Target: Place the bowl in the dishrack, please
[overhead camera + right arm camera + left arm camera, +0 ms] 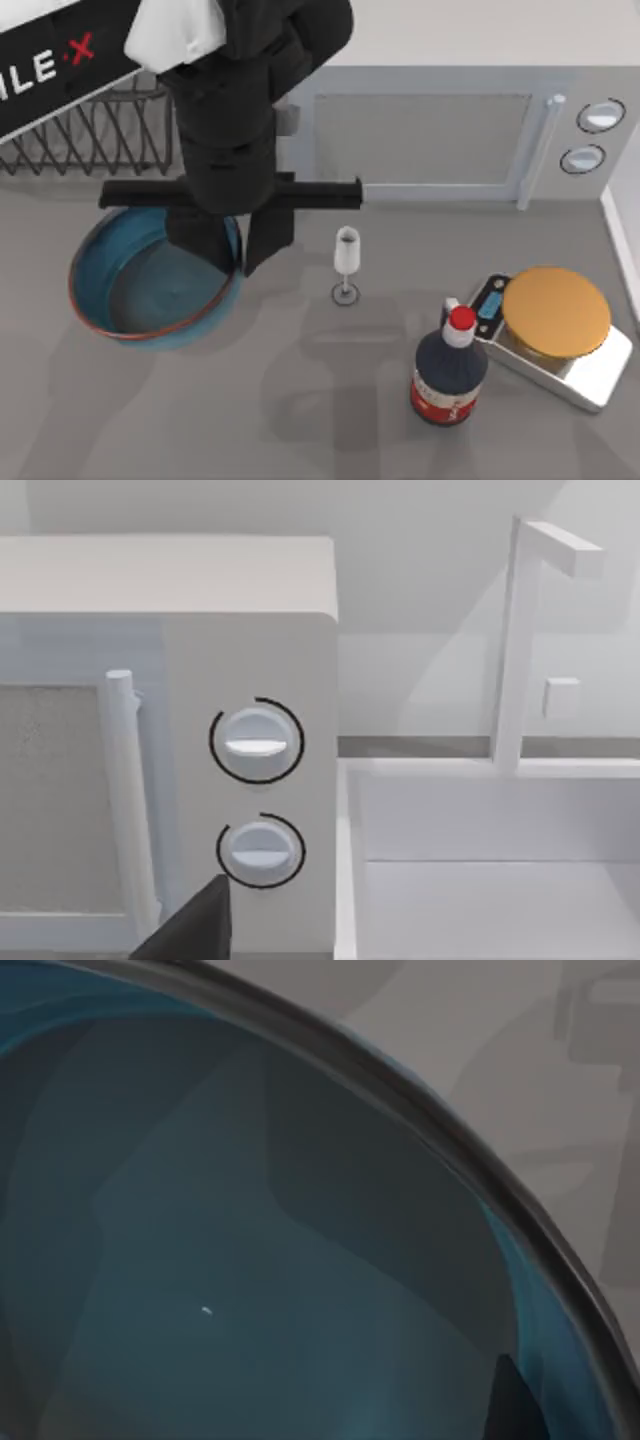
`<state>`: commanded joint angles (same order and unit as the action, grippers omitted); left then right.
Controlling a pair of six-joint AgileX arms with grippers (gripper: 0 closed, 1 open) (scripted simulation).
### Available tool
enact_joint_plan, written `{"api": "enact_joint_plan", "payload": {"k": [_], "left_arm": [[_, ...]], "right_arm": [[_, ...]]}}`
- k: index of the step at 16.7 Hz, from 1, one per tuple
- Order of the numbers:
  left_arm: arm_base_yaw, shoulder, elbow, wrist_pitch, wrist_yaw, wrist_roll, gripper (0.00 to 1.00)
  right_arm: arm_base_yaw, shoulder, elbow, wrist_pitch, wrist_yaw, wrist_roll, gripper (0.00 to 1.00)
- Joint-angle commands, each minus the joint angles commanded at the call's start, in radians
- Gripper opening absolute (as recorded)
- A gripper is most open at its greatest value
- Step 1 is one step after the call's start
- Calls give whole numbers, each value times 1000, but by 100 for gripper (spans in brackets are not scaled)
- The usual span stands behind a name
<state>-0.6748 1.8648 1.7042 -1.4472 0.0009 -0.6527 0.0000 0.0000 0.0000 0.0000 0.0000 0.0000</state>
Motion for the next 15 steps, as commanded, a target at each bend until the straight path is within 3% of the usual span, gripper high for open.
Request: {"api": "enact_joint_plan", "payload": {"k": [6, 11, 15], "left_arm": [[3, -43, 165, -169, 0, 5, 0], [14, -49, 156, -156, 2, 13, 0], [111, -153, 81, -20, 26, 86, 0]], "right_arm": [[0, 0, 0, 0, 0, 0, 100], [0, 0, 0, 0, 0, 0, 100], [0, 0, 0, 0, 0, 0, 100]]}}
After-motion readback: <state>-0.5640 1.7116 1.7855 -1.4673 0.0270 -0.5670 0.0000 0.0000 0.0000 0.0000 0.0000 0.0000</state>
